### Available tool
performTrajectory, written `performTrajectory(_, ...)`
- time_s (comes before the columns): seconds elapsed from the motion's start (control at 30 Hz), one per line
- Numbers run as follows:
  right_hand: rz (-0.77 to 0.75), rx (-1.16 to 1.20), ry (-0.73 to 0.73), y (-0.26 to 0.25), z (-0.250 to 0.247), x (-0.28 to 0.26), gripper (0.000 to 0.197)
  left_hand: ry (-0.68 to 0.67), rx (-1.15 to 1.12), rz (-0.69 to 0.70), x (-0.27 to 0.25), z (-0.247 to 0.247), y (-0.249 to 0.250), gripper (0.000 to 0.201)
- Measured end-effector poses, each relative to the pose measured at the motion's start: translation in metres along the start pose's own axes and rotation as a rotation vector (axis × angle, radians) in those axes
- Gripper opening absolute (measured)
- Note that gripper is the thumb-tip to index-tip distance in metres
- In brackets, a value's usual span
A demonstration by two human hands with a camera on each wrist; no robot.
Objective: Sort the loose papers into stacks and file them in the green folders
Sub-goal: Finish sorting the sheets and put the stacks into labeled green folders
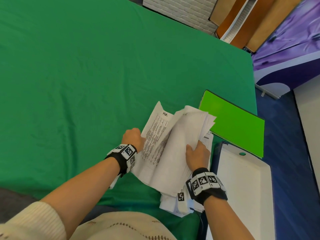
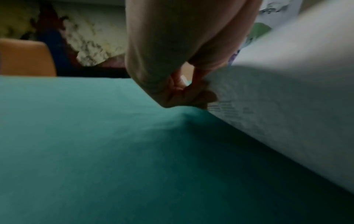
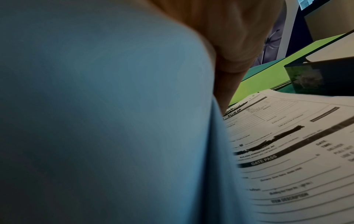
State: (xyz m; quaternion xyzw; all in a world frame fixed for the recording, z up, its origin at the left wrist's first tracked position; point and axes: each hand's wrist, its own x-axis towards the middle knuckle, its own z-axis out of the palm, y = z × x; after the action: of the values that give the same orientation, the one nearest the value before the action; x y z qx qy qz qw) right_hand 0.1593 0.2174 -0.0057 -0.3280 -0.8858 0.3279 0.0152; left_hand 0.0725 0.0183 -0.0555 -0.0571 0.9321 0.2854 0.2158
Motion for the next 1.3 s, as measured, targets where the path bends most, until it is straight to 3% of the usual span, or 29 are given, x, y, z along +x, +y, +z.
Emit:
performTrajectory(0.1,-0.011,0.000,-0.004,-0.002,-0.001,-0.001,0.031,0.062,0.139,0.128,-0.006,-0.005,0.007,0.042)
performTrajectory(0.23,-0.003,0.010,0.002,-0.002,-0.002,-0.001,0.032,0.150,0.410,0.199,-0.018,-0.017,0.016,0.028)
performTrajectory(0.37,-0.009,0.013,0.006,0.001,-0.002,-0.001,0.030,0.291,0.288,0.301,-0.021,-0.014,0.015,0.031)
performTrajectory(0.43,-0.010,0.010,0.007,0.001,-0.001,-0.001,0.029,0.148,0.037,0.317,-0.019,-0.011,0.018,0.049)
performTrajectory(0.5,-0.021,0.008,0.009,0.000,0.001,-0.001,0.030,-0.036,-0.014,0.269,-0.021,-0.012,0.022,0.068)
performTrajectory(0.57,-0.038,0.039,0.004,-0.003,0.001,-0.001,0.029,-0.153,0.134,0.252,-0.022,-0.013,0.022,0.059)
performTrajectory(0.63,-0.020,0.105,-0.007,-0.009,0.000,-0.004,0.038,-0.155,0.211,0.267,-0.023,-0.014,0.022,0.046)
performTrajectory(0.7,0.043,0.139,-0.005,-0.018,-0.002,-0.008,0.059,-0.063,0.192,0.258,-0.024,-0.020,0.025,0.042)
performTrajectory(0.77,0.075,0.181,0.004,-0.021,-0.004,-0.009,0.066,0.050,0.184,0.230,-0.026,-0.033,0.035,0.039)
performTrajectory(0.9,0.019,0.113,-0.004,-0.013,-0.002,-0.004,0.028,0.287,0.197,0.199,-0.024,-0.083,0.056,0.039)
performTrajectory(0.97,-0.005,0.087,-0.015,-0.007,0.001,-0.003,0.024,0.403,0.177,0.206,-0.021,-0.112,0.063,0.040)
performTrajectory(1.13,-0.038,0.117,-0.036,-0.009,0.006,-0.008,0.057,0.641,-0.027,0.279,-0.023,-0.167,0.073,0.040)
performTrajectory(1.3,-0.064,0.111,-0.069,-0.017,0.019,-0.005,0.078,0.652,-0.229,0.273,-0.022,-0.165,0.066,0.037)
